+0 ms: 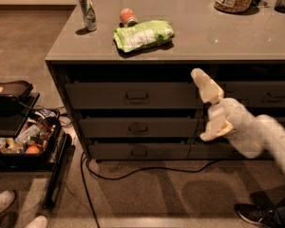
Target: Open bottom drawer
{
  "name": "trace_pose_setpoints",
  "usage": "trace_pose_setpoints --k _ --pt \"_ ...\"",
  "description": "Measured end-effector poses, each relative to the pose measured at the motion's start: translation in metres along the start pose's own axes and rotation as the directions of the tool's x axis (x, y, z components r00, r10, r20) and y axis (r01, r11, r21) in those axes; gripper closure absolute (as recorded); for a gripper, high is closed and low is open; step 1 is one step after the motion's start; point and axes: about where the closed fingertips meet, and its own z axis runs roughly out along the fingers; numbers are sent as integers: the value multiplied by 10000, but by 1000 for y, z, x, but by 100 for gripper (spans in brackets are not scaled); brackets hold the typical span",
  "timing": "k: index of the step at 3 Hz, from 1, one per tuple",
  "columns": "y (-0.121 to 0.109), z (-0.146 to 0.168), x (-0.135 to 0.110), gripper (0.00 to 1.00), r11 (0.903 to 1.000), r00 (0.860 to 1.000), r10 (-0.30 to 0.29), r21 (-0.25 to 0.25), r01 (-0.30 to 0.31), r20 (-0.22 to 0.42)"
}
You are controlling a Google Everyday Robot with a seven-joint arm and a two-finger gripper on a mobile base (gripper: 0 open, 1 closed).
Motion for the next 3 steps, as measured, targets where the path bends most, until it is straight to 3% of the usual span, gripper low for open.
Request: trace_pose_setpoints --k 1,2,3 --pt "5 42 14 0 9872 8523 1498 -1227 -1014 5012" --pt "-3 45 13 0 9747 5285 2230 -1936 -1112 8191" --pt "-2 47 3 0 9723 3883 2332 -2206 -774 8916"
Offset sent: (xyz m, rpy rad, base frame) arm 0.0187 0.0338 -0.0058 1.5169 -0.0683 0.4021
